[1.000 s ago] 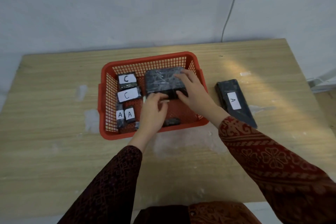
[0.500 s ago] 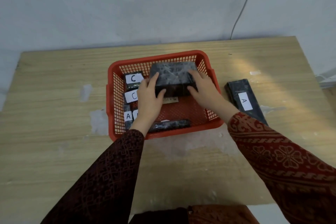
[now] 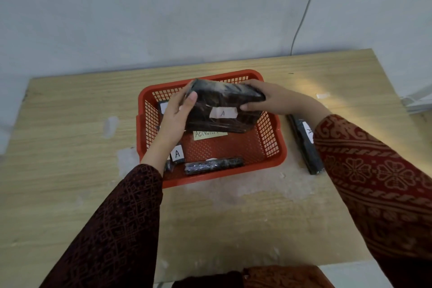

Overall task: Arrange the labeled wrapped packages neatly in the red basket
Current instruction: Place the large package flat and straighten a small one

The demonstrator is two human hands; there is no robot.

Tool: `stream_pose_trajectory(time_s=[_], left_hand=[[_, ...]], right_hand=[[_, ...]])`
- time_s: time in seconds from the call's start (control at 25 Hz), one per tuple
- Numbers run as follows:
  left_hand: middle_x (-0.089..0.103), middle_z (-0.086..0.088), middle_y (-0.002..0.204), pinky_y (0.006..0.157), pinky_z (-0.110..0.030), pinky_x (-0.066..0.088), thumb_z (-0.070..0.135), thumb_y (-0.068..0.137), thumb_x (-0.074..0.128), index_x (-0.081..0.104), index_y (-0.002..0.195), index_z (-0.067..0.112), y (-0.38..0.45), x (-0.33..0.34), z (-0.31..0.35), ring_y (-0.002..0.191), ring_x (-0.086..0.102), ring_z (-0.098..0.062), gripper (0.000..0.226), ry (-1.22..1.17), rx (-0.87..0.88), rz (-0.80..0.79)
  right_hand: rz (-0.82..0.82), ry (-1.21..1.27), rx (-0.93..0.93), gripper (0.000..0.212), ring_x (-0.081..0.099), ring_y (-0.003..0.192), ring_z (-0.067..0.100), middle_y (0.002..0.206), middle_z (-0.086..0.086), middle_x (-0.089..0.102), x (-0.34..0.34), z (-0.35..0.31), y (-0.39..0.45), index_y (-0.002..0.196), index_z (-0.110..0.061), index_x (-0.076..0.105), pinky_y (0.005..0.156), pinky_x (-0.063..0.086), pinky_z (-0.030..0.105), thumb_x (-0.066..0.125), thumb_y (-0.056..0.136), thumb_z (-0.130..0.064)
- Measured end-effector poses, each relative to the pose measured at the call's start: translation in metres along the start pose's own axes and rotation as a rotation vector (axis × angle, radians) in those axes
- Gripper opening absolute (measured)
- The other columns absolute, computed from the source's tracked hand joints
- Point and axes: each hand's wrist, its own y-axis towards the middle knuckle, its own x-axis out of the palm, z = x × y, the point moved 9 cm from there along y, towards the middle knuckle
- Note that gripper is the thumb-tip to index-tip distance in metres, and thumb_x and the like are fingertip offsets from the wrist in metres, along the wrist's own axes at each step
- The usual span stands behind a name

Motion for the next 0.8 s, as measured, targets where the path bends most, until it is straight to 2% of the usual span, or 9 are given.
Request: stream_pose_trajectory(time_s=[0.12, 0.2, 0.32, 0.44, 0.48, 0.56, 0.68, 0.72, 0.8], left_hand=[[0.060, -0.002, 0.126, 0.077, -0.011, 0.052, 0.039, 0.085, 0.065, 0.046, 0.136, 0.021, -0.003, 0.005, -0.015, 0.112, 0.059, -0.013, 0.057, -0.018, -0.075, 0.000], [0.063, 0.000, 0.122, 0.079, -0.016, 0.054, 0.034, 0.086, 0.066, 0.047, 0.135, 0.019, -0.002, 0.006, -0.021, 0.108, 0.062, -0.011, 0.055, -0.062, -0.112, 0.036], [0.064, -0.001, 0.122, 0.093, -0.033, 0.053, 0.051, 0.079, 0.067, 0.053, 0.128, 0.019, 0.007, 0.007, -0.039, 0.110, 0.062, -0.016, 0.060, -0.066, -0.182, 0.050], [0.068, -0.004, 0.110, 0.091, -0.044, 0.052, 0.065, 0.073, 0.064, 0.065, 0.100, 0.029, 0.015, 0.006, -0.053, 0.100, 0.064, -0.019, 0.045, 0.073, -0.215, 0.141], [0.067, -0.002, 0.107, 0.090, -0.042, 0.053, 0.062, 0.075, 0.064, 0.064, 0.099, 0.027, 0.017, 0.006, -0.051, 0.098, 0.064, -0.018, 0.041, 0.126, -0.198, 0.182], [0.059, 0.003, 0.111, 0.089, -0.029, 0.048, 0.044, 0.083, 0.066, 0.055, 0.121, 0.017, 0.021, 0.007, -0.043, 0.101, 0.058, -0.013, 0.048, 0.204, -0.150, 0.253], [0.049, -0.006, 0.136, 0.093, -0.021, 0.031, 0.032, 0.086, 0.067, 0.031, 0.144, 0.019, 0.031, 0.011, -0.037, 0.123, 0.045, -0.020, 0.070, 0.346, -0.076, 0.225], [0.046, -0.009, 0.138, 0.093, -0.020, 0.028, 0.032, 0.085, 0.068, 0.025, 0.148, 0.024, 0.032, 0.014, -0.039, 0.124, 0.042, -0.020, 0.076, 0.388, -0.062, 0.177], [0.045, -0.010, 0.128, 0.088, -0.013, 0.026, 0.030, 0.084, 0.070, 0.019, 0.150, 0.029, 0.033, 0.016, -0.043, 0.109, 0.041, -0.014, 0.084, 0.452, -0.044, 0.127]], right_hand=[[0.028, 0.077, 0.039, 0.058, 0.054, 0.112, 0.020, 0.128, 0.004, 0.055, 0.005, 0.008, 0.007, 0.138, -0.022, 0.040, 0.089, 0.045, 0.032, 0.061, 0.087, -0.041], [0.100, 0.092, 0.071, 0.055, 0.057, 0.111, 0.022, 0.124, 0.004, 0.058, 0.006, 0.016, 0.011, 0.134, -0.021, 0.045, 0.080, 0.045, 0.026, 0.060, 0.086, -0.044], [0.217, 0.096, 0.135, 0.062, 0.054, 0.116, 0.024, 0.129, 0.007, 0.055, 0.006, 0.029, 0.015, 0.136, -0.016, 0.040, 0.083, 0.042, 0.025, 0.064, 0.084, -0.042], [0.324, 0.105, 0.164, 0.084, 0.046, 0.125, 0.028, 0.142, 0.012, 0.044, 0.009, 0.029, 0.019, 0.141, -0.014, 0.028, 0.098, 0.040, 0.038, 0.075, 0.076, -0.038], [0.350, 0.081, 0.154, 0.088, 0.043, 0.127, 0.029, 0.143, 0.014, 0.039, 0.012, 0.026, 0.021, 0.142, -0.015, 0.026, 0.103, 0.038, 0.041, 0.076, 0.073, -0.039], [0.397, -0.003, 0.129, 0.092, 0.038, 0.129, 0.033, 0.145, 0.016, 0.029, 0.019, 0.021, 0.026, 0.143, -0.018, 0.025, 0.108, 0.034, 0.045, 0.078, 0.070, -0.041], [0.415, -0.157, 0.133, 0.097, 0.028, 0.134, 0.042, 0.150, 0.021, 0.018, 0.026, 0.020, 0.035, 0.145, -0.016, 0.024, 0.111, 0.029, 0.050, 0.079, 0.069, -0.040], [0.411, -0.196, 0.147, 0.096, 0.026, 0.135, 0.043, 0.151, 0.022, 0.016, 0.027, 0.022, 0.039, 0.146, -0.015, 0.023, 0.112, 0.028, 0.051, 0.078, 0.071, -0.038], [0.408, -0.257, 0.168, 0.093, 0.026, 0.136, 0.043, 0.151, 0.023, 0.016, 0.029, 0.024, 0.045, 0.147, -0.014, 0.022, 0.112, 0.028, 0.051, 0.075, 0.074, -0.037]])
